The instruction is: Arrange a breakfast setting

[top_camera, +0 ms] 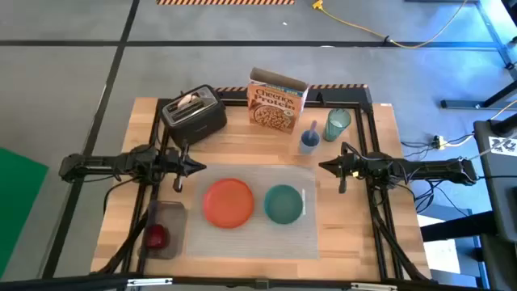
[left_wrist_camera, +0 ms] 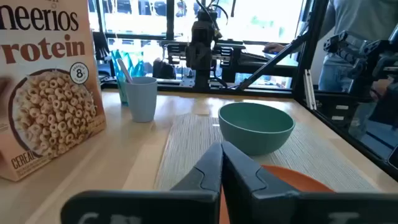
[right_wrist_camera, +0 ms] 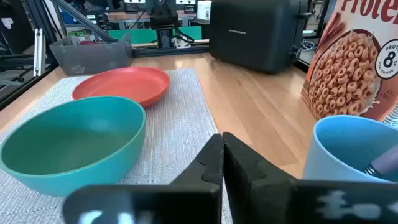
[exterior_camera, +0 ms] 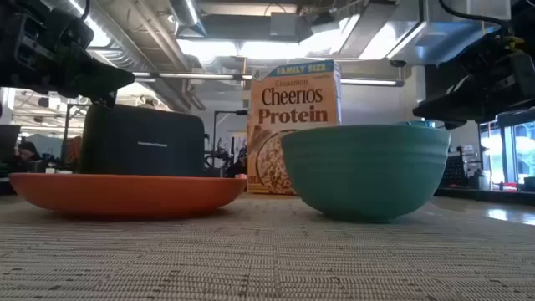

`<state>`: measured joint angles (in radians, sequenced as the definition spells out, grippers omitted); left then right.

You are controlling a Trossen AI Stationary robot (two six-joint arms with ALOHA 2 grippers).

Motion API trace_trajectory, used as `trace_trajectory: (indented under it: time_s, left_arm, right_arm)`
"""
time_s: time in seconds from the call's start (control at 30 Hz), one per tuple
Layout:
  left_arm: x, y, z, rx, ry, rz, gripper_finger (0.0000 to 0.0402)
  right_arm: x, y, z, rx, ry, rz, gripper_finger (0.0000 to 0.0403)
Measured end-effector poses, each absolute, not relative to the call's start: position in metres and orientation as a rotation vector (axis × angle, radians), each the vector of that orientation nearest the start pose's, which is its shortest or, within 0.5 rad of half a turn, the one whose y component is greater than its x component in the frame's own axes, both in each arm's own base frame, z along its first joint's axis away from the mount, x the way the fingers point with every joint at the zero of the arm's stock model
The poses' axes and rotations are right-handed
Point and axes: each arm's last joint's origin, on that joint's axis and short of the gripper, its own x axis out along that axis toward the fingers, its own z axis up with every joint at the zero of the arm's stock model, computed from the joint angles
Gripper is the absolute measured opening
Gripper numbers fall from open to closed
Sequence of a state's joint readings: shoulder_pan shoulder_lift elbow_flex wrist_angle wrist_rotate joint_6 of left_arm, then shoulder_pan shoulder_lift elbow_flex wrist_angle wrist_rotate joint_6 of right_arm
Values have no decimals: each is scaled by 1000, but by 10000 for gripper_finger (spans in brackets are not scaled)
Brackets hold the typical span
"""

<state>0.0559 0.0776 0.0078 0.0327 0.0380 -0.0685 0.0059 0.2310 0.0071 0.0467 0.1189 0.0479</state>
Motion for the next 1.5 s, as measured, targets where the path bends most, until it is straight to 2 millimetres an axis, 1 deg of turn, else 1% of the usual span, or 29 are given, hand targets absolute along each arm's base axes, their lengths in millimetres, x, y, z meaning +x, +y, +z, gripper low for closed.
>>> trace_trajectory:
  time_s: [1.27,1.3,1.4,1.43,1.5]
  left_arm:
    - [102,5,163,-70,36,19,0]
    - [102,5,163,-70,37,19,0]
    - [102,5,163,-70,36,19,0]
    - [102,5,163,-70,36,19,0]
    - [102,5,163,-70,36,19,0]
  right_arm:
    - [110,-3,151,35,174,-116,0]
    - [110,-3,151,-17,173,-124,0]
    - [111,-6,157,-277,145,-200,0]
    - [111,-6,157,-334,149,-217,0]
    - [111,-7,158,-394,155,-241,0]
